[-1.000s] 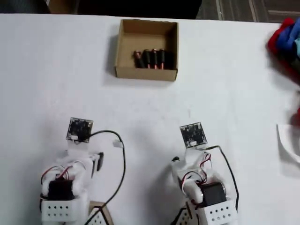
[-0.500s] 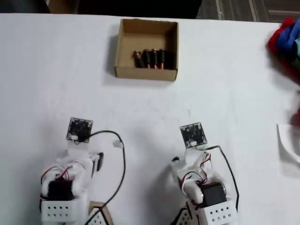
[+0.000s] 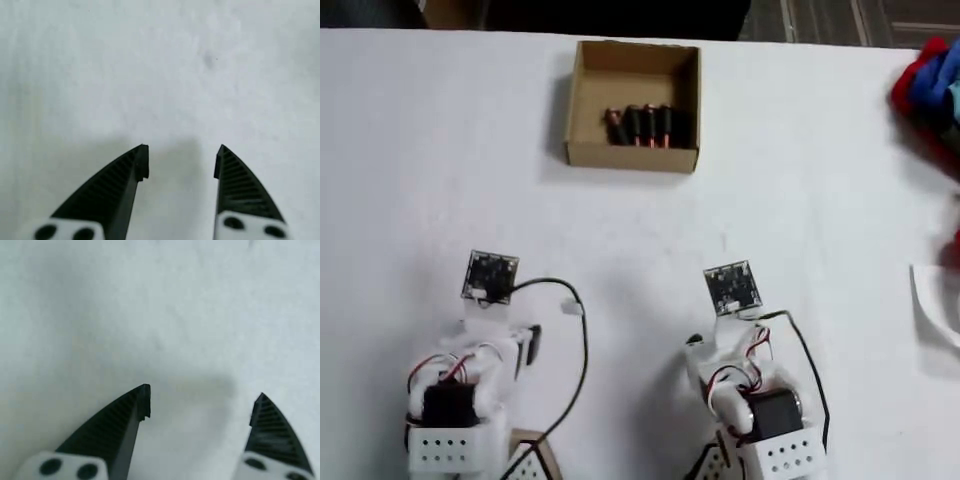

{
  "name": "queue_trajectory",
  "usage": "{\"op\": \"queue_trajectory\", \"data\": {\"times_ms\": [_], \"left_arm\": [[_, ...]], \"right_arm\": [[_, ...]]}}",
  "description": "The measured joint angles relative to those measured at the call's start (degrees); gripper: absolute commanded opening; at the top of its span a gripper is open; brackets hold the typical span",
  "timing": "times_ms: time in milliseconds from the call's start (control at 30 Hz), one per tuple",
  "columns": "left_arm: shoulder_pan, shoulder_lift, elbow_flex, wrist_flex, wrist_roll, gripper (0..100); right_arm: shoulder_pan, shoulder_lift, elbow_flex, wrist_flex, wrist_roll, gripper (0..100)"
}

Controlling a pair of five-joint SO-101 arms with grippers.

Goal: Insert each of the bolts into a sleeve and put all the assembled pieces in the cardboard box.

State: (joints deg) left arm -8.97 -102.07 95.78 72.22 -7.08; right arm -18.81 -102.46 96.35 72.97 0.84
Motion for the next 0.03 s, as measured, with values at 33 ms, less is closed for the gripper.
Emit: {"op": "queue_trajectory", "data": {"times_ms": [33], "left_arm": [[0.0, 0.0, 0.0, 0.0, 0.0, 23]], "right_arm": [[0.0, 0.0, 0.0, 0.0, 0.0, 30.5]]}}
